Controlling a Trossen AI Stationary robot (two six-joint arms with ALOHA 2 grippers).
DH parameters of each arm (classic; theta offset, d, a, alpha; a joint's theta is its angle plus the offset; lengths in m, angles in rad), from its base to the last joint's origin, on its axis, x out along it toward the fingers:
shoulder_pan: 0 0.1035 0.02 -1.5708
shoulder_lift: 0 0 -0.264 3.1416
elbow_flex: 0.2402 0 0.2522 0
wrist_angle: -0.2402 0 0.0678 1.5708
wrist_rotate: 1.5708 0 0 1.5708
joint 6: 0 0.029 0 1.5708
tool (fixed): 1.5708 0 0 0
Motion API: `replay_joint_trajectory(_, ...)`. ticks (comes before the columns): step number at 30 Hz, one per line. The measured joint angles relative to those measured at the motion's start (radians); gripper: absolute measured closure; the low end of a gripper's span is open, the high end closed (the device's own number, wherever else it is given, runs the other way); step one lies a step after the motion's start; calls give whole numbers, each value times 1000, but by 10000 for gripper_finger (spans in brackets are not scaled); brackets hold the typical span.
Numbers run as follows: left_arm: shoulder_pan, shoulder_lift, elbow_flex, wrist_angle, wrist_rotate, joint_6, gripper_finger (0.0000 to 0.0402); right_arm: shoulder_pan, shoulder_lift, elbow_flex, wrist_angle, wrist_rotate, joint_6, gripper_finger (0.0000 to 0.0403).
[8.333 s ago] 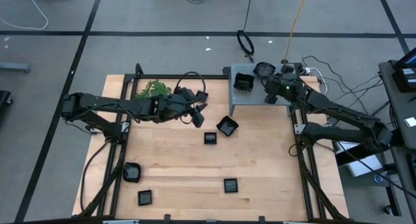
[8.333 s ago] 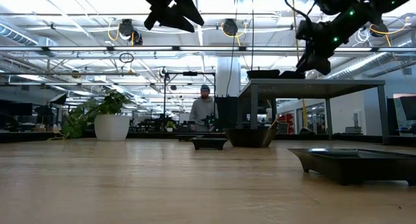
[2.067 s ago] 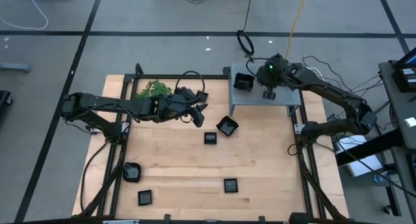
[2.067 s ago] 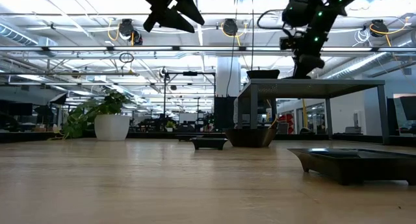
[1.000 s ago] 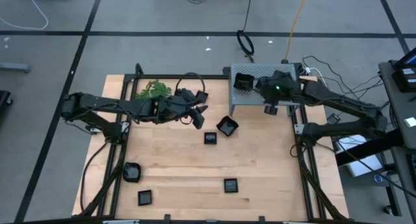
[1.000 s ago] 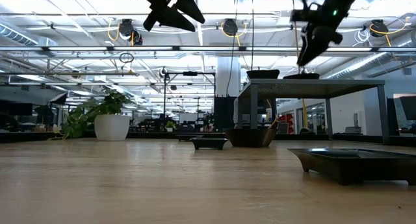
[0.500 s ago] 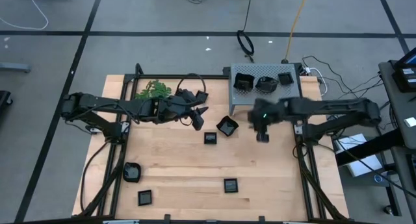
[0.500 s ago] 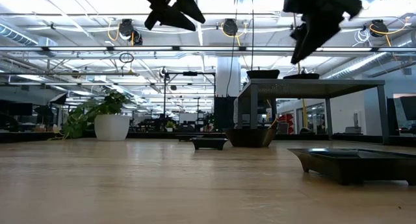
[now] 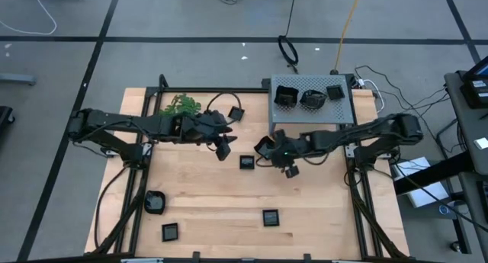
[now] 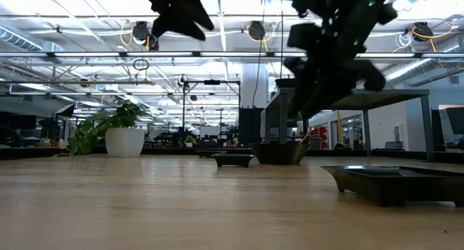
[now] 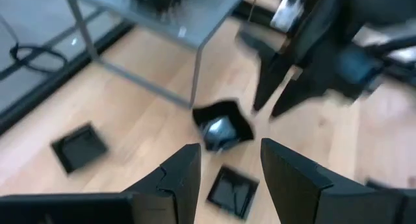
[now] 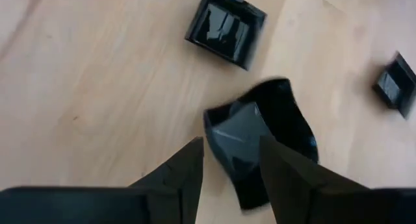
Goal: Pick & Place Mini shaped plates
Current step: Stack the distorted square plate on top of the distorted square plates on the shelf
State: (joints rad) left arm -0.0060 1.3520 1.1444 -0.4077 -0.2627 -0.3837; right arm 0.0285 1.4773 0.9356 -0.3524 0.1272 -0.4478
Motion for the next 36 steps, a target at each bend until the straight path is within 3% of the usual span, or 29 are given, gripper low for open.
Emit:
replay_joint_trajectory(11, -37, -46, 4, -61, 0, -41, 238, -8, 184, 0, 69, 7, -65, 271)
replay_joint_trajectory(16, -54, -46, 3, -76, 1, -41, 238, -9, 232, -1, 111, 102, -58, 274)
replay_joint_trajectory(23, -64, -45, 3, -85, 0, -43, 238, 3, 237, 0, 93, 107, 50, 337)
replay_joint_trajectory(27, -61, -45, 3, -86, 0, -45, 238, 21, 207, -1, 92, 107, 93, 394)
replay_joint_trajectory(31, -48, -45, 3, -80, -7, -44, 238, 40, 117, 1, 95, 101, 172, 396)
replay_joint_trajectory(36, -25, -45, 3, -62, -8, 6, 238, 43, -68, 19, 119, -12, 301, 401)
